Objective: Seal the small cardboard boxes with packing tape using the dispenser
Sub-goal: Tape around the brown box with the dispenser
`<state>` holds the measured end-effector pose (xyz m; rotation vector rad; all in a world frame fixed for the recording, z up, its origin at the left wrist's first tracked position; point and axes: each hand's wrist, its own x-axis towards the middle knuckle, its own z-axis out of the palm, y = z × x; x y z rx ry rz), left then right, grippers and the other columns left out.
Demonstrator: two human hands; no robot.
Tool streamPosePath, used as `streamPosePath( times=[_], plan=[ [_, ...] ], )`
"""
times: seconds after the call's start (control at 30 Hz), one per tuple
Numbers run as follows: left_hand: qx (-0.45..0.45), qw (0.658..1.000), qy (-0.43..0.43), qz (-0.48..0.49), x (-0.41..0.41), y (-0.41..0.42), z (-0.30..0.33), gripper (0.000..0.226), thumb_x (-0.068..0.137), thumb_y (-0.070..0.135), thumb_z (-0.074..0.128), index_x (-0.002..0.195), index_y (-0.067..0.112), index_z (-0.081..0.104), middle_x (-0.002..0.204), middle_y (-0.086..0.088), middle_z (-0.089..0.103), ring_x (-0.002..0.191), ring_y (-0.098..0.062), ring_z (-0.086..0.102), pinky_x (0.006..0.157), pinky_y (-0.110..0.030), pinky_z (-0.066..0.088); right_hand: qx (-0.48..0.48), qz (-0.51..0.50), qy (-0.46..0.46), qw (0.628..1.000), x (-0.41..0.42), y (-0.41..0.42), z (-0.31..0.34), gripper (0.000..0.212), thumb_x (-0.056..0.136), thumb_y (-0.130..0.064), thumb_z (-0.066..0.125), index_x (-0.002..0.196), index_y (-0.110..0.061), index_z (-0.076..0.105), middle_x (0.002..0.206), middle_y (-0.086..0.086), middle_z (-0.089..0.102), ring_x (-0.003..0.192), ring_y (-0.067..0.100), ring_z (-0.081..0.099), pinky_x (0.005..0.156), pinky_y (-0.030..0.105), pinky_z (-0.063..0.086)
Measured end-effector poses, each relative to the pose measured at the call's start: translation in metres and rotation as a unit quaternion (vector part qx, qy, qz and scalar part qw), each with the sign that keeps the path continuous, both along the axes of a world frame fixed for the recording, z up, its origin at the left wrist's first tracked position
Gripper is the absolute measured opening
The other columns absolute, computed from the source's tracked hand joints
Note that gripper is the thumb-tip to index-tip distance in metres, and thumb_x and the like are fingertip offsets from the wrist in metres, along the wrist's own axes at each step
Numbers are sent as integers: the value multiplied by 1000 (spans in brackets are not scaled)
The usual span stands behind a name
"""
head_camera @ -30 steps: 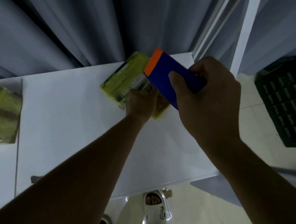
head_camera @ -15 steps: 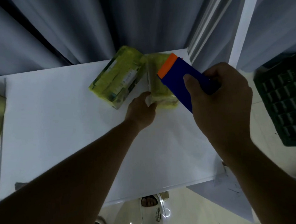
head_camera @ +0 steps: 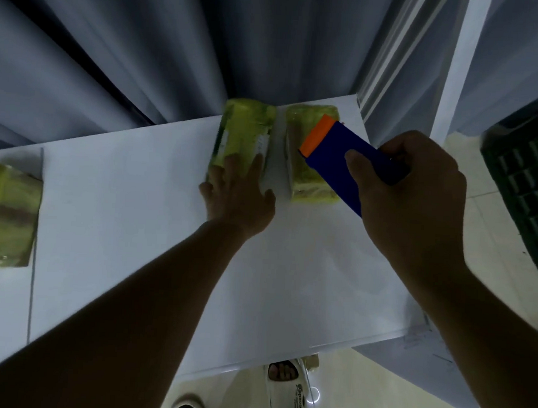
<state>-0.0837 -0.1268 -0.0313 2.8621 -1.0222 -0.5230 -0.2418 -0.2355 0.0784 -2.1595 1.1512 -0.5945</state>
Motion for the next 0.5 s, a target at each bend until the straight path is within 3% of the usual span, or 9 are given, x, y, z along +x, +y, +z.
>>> streamPosePath(
  times=[0.07,0.23,0.5],
  plan=[
    [-13,1000,-3,1,-8,-8,1,63,97,53,42,154,35,24,151,-13,26,132,-40,27,99,-49,31,2,5,-1,1000,1,1,0,28,91,-43,69,90,-23,50,75,-26,46,67,-8,49,59,12,39],
    [-82,993,70,54,-24,-18,7,53,101,45,40,150,28,31,152,-12,28,135,-42,24,105,-53,32,-1,14,-3,1000,0,5,1,27,91,-42,70,90,-24,49,76,-28,45,68,-8,50,59,13,39],
    [-165,970,180,-6,-14,-5,25,42,97,17,47,139,13,47,134,-11,55,128,-32,46,103,-47,45,-15,51,-6,999,10,22,5,28,91,-42,70,89,-24,48,72,-23,47,64,-6,51,57,14,41]
  ],
)
